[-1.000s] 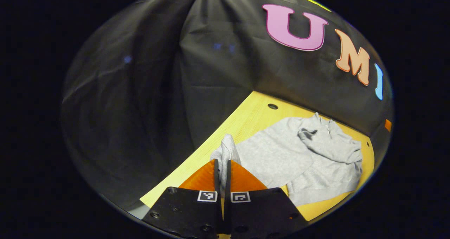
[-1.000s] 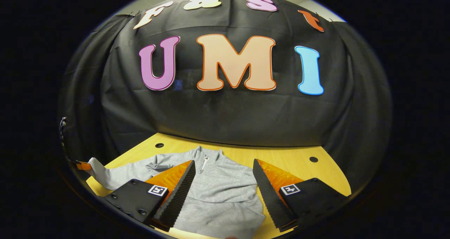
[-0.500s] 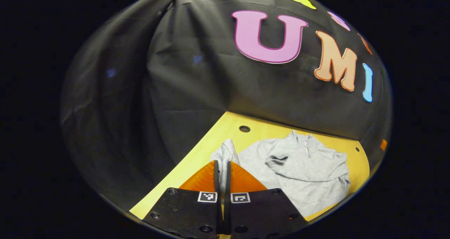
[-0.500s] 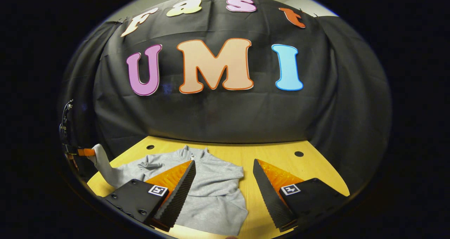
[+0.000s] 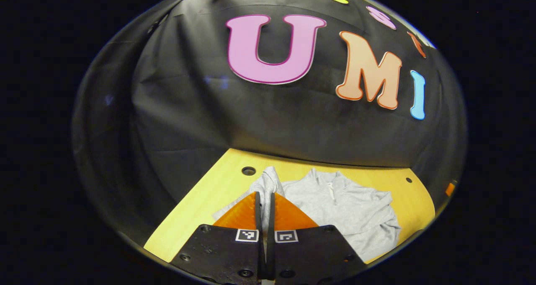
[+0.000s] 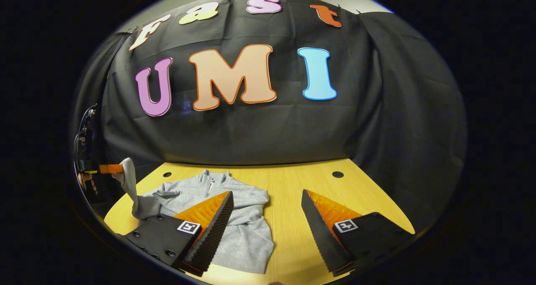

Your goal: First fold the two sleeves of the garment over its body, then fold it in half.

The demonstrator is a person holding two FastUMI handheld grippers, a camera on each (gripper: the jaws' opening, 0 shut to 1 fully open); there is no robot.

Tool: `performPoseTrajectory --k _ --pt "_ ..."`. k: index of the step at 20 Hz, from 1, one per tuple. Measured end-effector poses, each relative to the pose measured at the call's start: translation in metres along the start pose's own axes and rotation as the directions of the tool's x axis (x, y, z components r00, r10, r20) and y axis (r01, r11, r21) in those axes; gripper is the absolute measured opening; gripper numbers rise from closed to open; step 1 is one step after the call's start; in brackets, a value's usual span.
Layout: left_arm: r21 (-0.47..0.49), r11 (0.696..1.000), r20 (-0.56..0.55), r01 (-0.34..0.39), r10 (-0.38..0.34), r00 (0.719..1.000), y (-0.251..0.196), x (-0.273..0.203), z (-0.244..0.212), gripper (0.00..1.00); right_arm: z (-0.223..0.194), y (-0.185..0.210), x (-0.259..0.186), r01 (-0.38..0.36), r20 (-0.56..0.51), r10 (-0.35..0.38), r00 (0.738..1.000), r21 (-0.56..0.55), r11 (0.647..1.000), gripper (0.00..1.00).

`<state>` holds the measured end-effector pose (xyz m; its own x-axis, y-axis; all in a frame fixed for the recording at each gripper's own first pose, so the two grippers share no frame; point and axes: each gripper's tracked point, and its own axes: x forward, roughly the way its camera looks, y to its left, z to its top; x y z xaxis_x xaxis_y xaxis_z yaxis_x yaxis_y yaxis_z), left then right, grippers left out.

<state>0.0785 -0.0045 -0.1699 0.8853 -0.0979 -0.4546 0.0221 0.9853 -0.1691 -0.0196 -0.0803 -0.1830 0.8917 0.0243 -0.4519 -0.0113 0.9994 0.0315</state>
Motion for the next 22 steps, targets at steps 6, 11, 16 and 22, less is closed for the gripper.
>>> performPoseTrajectory --k 6,11,16,22 --pt "0.039 0.992 0.009 0.121 -0.122 0.993 -0.086 0.019 0.017 0.0 -0.008 -0.035 -0.012 0.039 -0.01 -0.039 0.999 0.02 0.999 1.0" --pt "0.086 0.969 -0.019 0.23 -0.229 0.973 -0.163 0.023 0.008 0.0 -0.018 -0.063 -0.023 0.073 -0.023 -0.072 0.997 0.035 0.997 1.0" --pt "0.111 0.946 -0.058 0.306 -0.301 0.952 -0.226 0.029 -0.009 0.0 -0.025 -0.091 -0.033 0.1 -0.038 -0.099 0.994 0.039 0.994 1.0" --pt "0.137 0.93 -0.131 0.34 -0.323 0.937 -0.271 0.038 -0.052 0.0 -0.033 -0.119 -0.042 0.125 -0.051 -0.123 0.991 0.039 0.991 1.0"
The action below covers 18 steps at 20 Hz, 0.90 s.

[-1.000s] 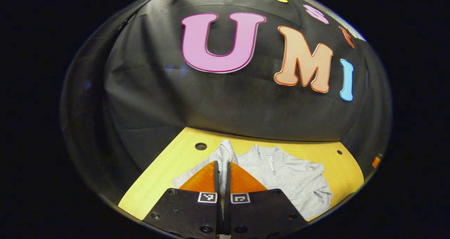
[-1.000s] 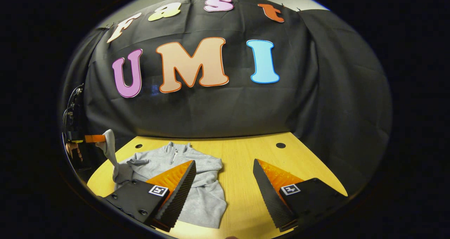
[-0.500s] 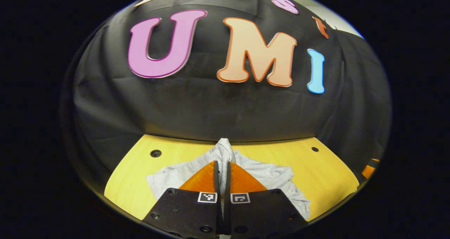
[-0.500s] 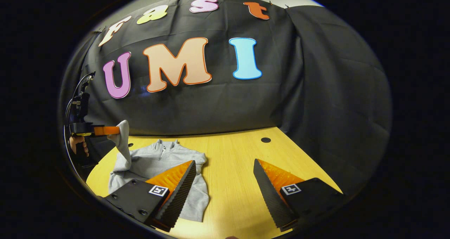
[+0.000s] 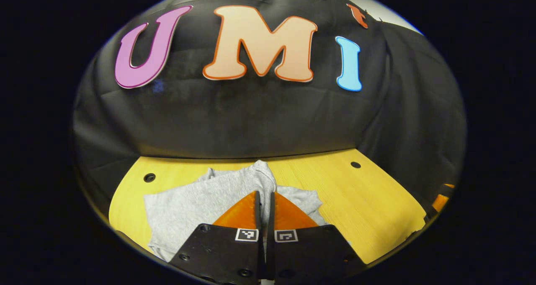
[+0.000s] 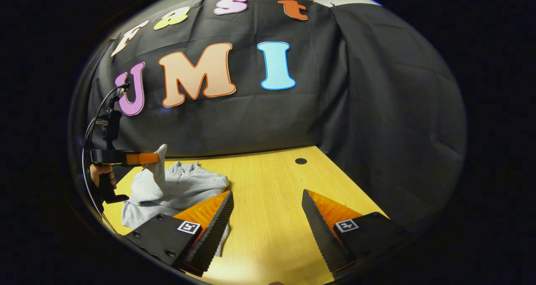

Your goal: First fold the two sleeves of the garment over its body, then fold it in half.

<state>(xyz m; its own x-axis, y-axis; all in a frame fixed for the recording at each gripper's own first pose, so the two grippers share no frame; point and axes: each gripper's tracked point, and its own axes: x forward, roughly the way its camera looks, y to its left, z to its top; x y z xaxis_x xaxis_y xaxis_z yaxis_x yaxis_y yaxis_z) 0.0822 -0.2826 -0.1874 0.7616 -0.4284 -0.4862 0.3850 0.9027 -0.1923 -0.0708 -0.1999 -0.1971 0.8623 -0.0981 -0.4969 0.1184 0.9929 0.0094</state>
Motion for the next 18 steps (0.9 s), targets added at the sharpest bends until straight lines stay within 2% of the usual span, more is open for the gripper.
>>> performPoseTrajectory --k 1,3,7,8,10,13,16,17,18 --pt "0.004 1.0 -0.019 0.0 0.0 1.0 -0.005 0.006 -0.008 0.02 -0.001 -0.004 0.0 0.002 -0.001 -0.002 1.0 -0.001 1.0 1.0" --pt "0.012 1.0 -0.05 -0.001 0.002 0.999 -0.013 0.017 -0.025 0.0 -0.004 -0.013 -0.004 0.009 -0.003 -0.009 1.0 -0.002 1.0 1.0" --pt "0.031 0.999 -0.107 0.015 -0.012 0.994 -0.029 0.036 -0.059 0.02 -0.012 -0.029 -0.008 0.023 -0.017 -0.023 1.0 -0.003 1.0 1.0" --pt "0.039 0.999 -0.121 0.019 -0.014 0.993 -0.032 0.04 -0.067 0.0 -0.015 -0.033 -0.008 0.026 -0.021 -0.026 0.999 -0.004 1.0 1.0" --pt "0.061 0.998 -0.149 0.015 -0.005 0.989 -0.036 0.047 -0.082 0.02 -0.018 -0.039 -0.011 0.031 -0.031 -0.031 0.999 -0.003 1.0 1.0" --pt "0.082 0.996 -0.19 0.02 -0.004 0.982 -0.044 0.054 -0.102 0.01 -0.023 -0.044 -0.012 0.03 -0.041 -0.03 0.999 0.002 1.0 1.0" --pt "0.095 0.995 -0.216 0.024 -0.003 0.976 -0.049 0.058 -0.113 0.07 -0.025 -0.049 -0.012 0.035 -0.044 -0.035 0.998 0.007 0.999 1.0" --pt "0.094 0.995 -0.216 0.031 -0.01 0.976 -0.052 0.059 -0.114 0.14 -0.025 -0.049 -0.012 0.034 -0.043 -0.034 0.999 0.009 0.999 1.0" --pt "0.093 0.995 -0.211 0.037 -0.017 0.977 -0.055 0.058 -0.111 0.16 -0.026 -0.049 -0.012 0.031 -0.045 -0.031 0.999 0.009 0.999 1.0"
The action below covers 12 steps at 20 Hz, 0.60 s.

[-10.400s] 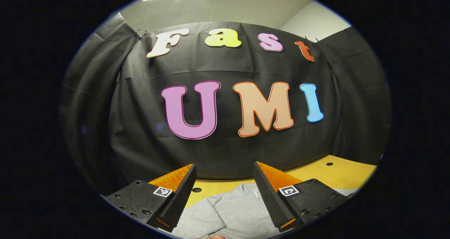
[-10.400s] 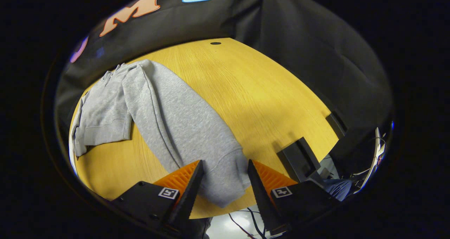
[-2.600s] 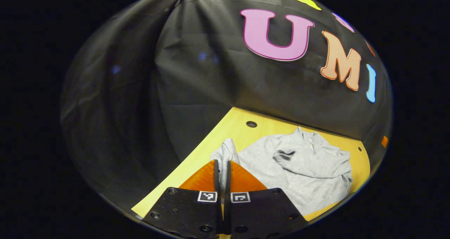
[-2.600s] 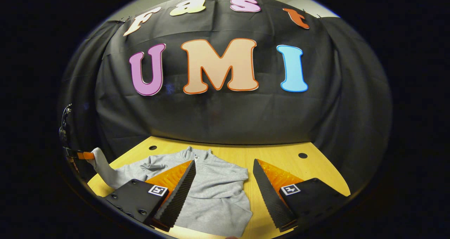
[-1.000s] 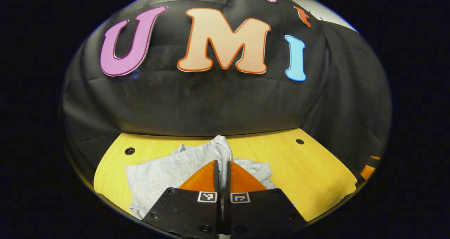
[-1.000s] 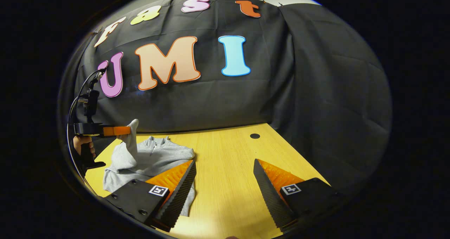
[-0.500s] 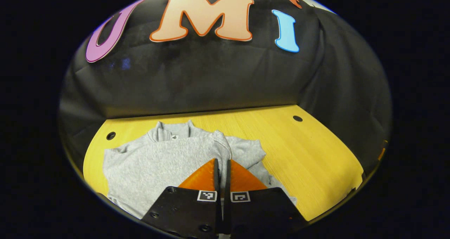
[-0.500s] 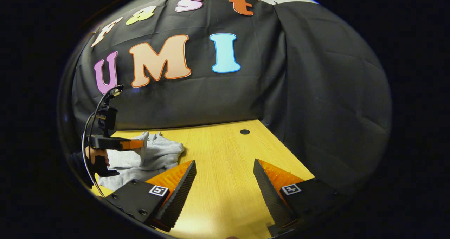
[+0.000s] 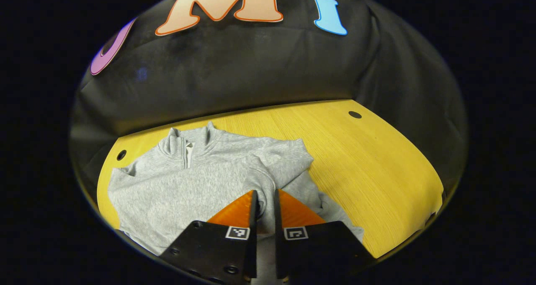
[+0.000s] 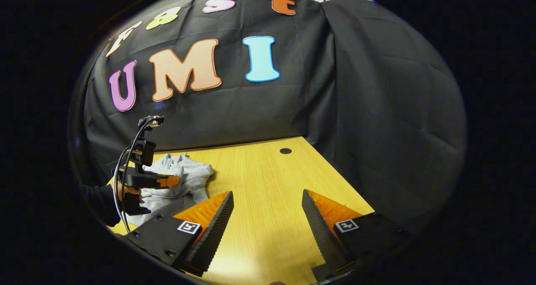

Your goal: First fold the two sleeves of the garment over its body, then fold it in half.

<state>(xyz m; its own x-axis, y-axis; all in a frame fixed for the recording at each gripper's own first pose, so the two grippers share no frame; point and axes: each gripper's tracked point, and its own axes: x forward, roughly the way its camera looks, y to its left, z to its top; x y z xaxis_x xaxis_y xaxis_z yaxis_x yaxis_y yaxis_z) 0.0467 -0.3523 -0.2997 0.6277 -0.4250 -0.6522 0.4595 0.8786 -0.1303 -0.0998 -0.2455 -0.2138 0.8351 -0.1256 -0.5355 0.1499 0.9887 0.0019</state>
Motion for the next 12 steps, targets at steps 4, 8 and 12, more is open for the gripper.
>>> performPoseTrajectory --k 4,8,12 --pt "-0.026 0.999 0.046 0.018 -0.017 0.999 -0.004 -0.013 0.01 0.46 0.0 0.015 0.008 -0.044 -0.006 0.044 0.999 -0.003 0.999 0.96" --pt "-0.052 0.998 0.103 -0.028 0.034 0.994 0.017 -0.047 0.018 0.97 0.007 0.042 0.018 -0.081 0.039 0.083 0.996 -0.045 0.996 0.99" --pt "-0.093 0.99 0.172 -0.106 0.121 0.978 0.063 -0.096 0.021 0.96 -0.004 0.087 0.031 -0.183 0.007 0.185 0.983 -0.085 0.979 0.96"
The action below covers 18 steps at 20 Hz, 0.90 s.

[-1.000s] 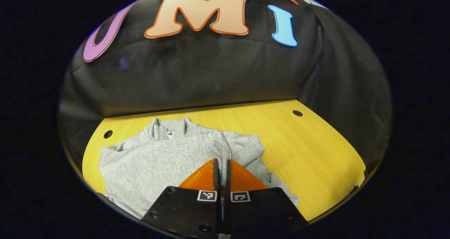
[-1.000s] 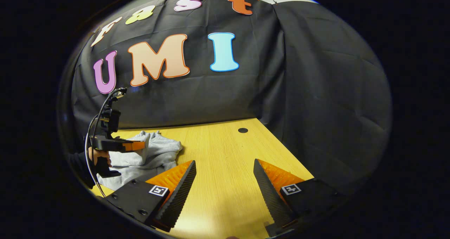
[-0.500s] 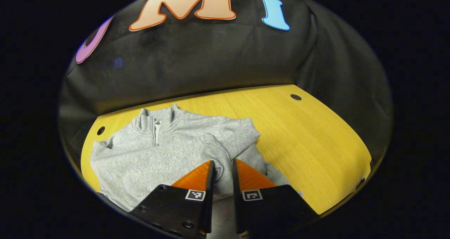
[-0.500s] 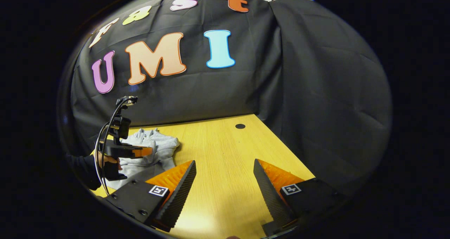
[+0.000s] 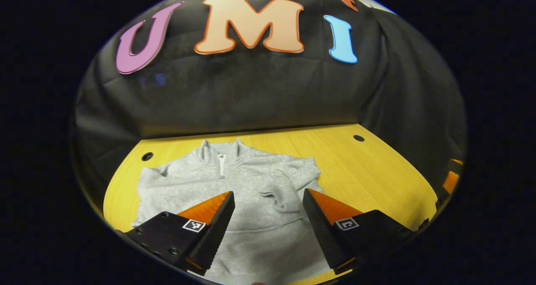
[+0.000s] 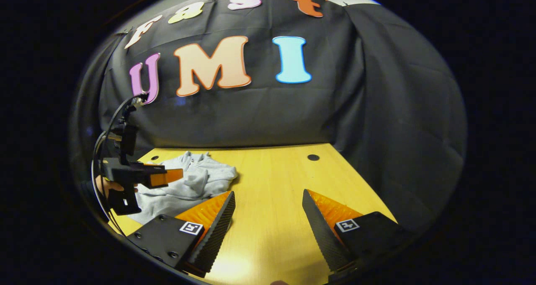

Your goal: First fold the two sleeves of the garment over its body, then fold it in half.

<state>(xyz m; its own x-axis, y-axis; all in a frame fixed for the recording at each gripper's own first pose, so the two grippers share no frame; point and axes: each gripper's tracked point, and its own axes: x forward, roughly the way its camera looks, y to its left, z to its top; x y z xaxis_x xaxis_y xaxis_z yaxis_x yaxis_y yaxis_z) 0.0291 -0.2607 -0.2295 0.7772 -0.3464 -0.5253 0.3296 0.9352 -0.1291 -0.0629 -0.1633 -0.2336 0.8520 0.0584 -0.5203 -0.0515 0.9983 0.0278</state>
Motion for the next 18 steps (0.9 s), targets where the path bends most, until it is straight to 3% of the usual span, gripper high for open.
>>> performPoseTrajectory --k 4,9,15,18 --pt "0.005 0.989 0.044 -0.151 0.151 0.988 0.074 -0.046 0.005 0.95 -0.001 0.036 0.02 -0.061 -0.03 0.061 0.998 0.0 0.998 0.99" --pt "-0.009 0.969 0.042 -0.246 0.246 0.968 0.14 -0.095 -0.014 0.95 -0.011 0.07 0.032 -0.091 -0.06 0.091 0.994 -0.008 0.996 0.99" --pt "-0.039 0.962 -0.05 -0.271 0.269 0.962 0.182 -0.12 -0.065 0.96 -0.04 0.097 0.04 -0.097 -0.115 0.09 0.989 -0.055 0.994 0.99" --pt "-0.071 0.965 -0.111 -0.253 0.244 0.963 0.186 -0.128 -0.095 0.96 -0.066 0.109 0.04 -0.101 -0.173 0.088 0.981 -0.069 0.992 0.99"
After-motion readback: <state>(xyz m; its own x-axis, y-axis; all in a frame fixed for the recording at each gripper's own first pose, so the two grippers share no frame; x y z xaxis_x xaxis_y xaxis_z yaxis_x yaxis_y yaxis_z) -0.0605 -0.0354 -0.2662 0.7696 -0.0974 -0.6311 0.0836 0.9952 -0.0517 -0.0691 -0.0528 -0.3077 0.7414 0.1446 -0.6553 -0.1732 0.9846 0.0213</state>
